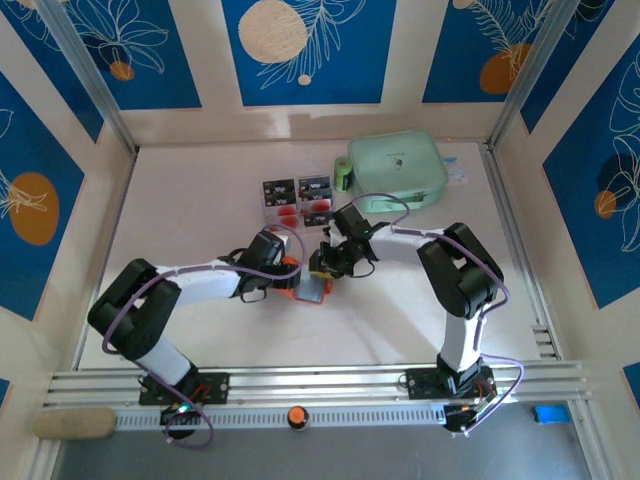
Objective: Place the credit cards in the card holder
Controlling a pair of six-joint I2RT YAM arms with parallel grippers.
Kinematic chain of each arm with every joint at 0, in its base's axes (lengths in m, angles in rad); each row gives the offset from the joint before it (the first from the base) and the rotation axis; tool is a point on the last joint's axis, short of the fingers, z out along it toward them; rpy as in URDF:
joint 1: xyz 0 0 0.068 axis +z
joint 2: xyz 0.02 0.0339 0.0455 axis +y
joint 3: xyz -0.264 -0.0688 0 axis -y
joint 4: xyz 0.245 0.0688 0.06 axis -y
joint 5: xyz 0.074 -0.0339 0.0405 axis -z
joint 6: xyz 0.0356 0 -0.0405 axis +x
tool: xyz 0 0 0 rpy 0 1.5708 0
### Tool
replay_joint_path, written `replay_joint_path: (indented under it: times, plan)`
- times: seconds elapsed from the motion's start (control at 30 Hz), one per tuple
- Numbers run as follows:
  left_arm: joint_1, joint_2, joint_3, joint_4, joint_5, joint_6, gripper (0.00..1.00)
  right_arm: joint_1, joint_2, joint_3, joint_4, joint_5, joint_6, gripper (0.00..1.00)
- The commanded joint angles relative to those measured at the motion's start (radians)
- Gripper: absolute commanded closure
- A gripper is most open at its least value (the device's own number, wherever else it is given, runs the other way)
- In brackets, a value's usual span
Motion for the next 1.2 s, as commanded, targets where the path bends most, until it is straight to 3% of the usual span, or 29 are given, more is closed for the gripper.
replay_joint_path:
  times: [0.0, 0.13, 0.3, 0.47, 0.8, 1.17]
  plan:
    - [-0.009, 0.032, -0.031, 0.002, 0.096, -0.024, 0.45, -0.006, 0.015, 0.008, 0.029, -0.066, 0.03, 0.71]
    - [-0.005, 0.018, -0.029, 0.0, 0.096, -0.029, 0.4, -0.018, 0.01, -0.004, 0.063, -0.1, 0.055, 0.71]
    - [0.013, -0.041, -0.029, -0.003, 0.095, -0.053, 0.15, -0.021, -0.005, 0.002, 0.063, -0.116, 0.068, 0.71]
    - [0.04, -0.116, -0.039, -0.01, 0.083, -0.078, 0.0, -0.02, -0.021, 0.016, 0.045, -0.122, 0.073, 0.7]
    - [0.118, -0.256, -0.116, -0.005, 0.044, -0.134, 0.0, 0.009, -0.033, 0.072, 0.012, -0.125, 0.097, 0.59]
    - [0.188, -0.359, -0.166, -0.035, 0.073, -0.112, 0.0, 0.038, 0.081, 0.233, -0.049, -0.148, 0.125, 0.57]
